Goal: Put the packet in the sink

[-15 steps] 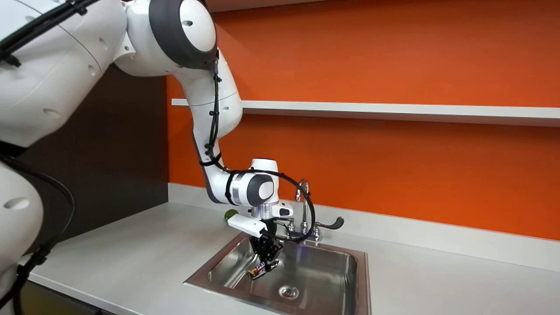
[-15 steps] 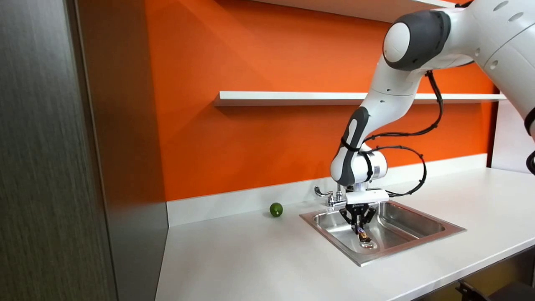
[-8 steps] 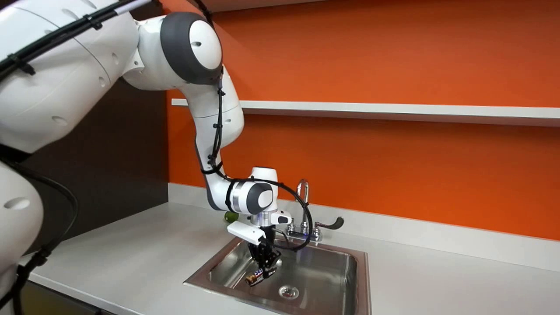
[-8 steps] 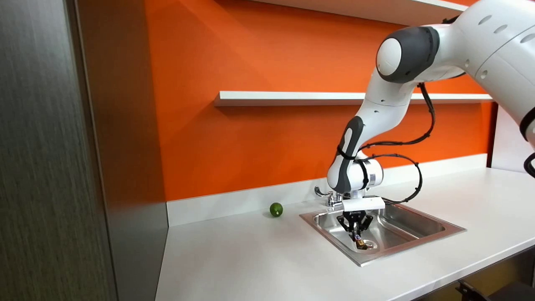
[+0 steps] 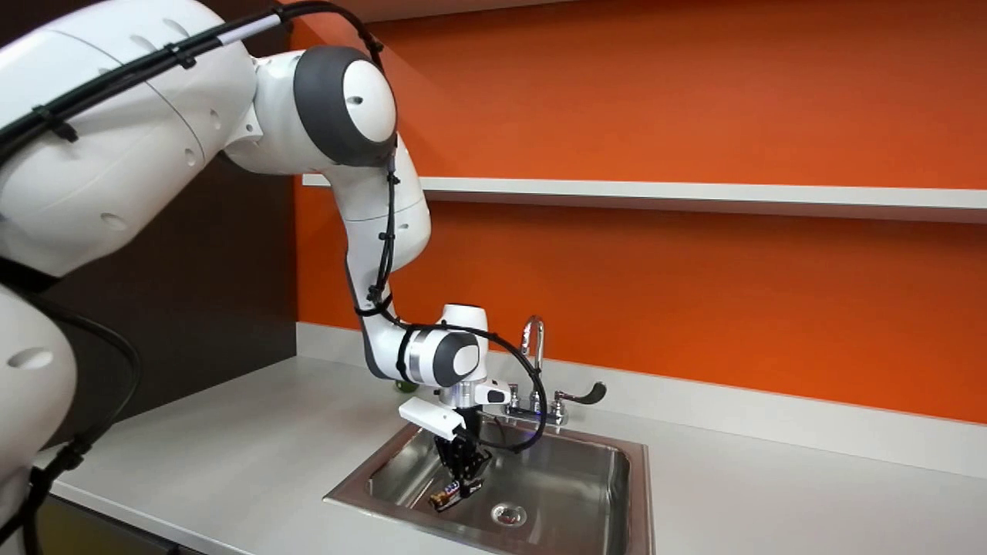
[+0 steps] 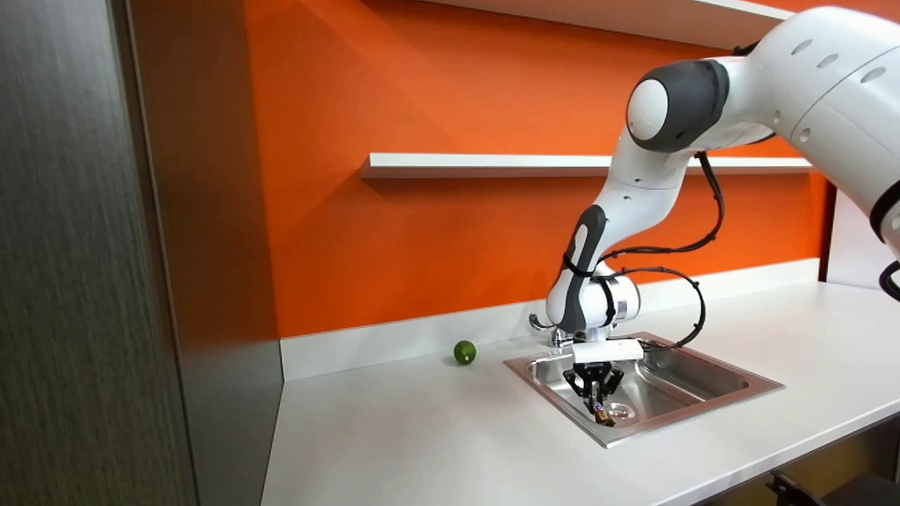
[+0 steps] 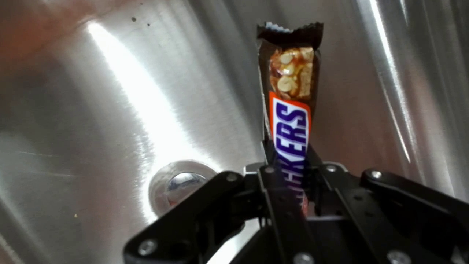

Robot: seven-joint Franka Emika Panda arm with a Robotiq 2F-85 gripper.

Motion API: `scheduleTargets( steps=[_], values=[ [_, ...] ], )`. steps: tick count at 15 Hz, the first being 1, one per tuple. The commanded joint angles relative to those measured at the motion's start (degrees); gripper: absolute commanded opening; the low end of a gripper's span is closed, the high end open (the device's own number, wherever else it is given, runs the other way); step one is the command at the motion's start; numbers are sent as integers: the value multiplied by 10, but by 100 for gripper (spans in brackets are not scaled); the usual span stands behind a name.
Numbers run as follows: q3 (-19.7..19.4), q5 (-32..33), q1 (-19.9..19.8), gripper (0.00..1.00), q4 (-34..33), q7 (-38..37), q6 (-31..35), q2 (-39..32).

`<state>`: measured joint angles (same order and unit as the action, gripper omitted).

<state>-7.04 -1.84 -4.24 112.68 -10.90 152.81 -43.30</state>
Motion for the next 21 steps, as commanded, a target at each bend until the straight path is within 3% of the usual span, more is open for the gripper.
scheduleTargets(
  steps=[1,12,13,14,21],
  values=[
    [6,-14,-3,5,-13,3,2,-11],
    [7,-17,-1,5,-16,3,2,-19],
    [7,-17,-1,44,-15,3,2,-18],
    [7,-17,-1,45,-14,3,3,-17],
    [3,-16,3,97,-3,-2,10,-3]
  ],
)
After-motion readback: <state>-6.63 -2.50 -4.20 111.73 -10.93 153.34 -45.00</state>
